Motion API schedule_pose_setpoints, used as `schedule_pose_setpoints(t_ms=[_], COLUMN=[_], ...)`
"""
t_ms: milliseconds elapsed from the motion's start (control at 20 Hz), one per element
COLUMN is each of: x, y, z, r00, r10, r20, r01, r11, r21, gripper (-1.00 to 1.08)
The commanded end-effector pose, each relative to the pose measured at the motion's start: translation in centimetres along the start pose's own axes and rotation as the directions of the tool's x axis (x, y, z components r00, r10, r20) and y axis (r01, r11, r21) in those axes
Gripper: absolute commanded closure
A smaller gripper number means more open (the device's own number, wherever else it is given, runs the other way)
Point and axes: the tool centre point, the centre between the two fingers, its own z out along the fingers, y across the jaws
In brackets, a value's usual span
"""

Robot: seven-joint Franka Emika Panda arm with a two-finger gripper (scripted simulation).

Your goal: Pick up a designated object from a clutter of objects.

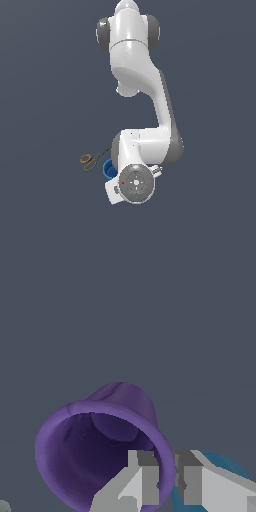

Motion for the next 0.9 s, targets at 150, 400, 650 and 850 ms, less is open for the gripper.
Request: schedule_pose_setpoints(t_ms=[150,400,650,850], x=[0.0,-0.3,-1.1,-2.1], y=[0.0,-0.4,-1.2,-2.4], z=[0.0,-0.4,-1.3,-2.6], r00=[1.000,1.000,1.000,1.000], r10=[0.000,0.000,0.000,0.000], r20=[0.000,0.000,0.000,0.000], r01=[0.000,0.000,0.000,0.000], r11=[1.000,1.000,1.000,1.000], r21=[0.000,0.000,0.000,-0.001], gripper=[1.08,1.08,1.08,1.08])
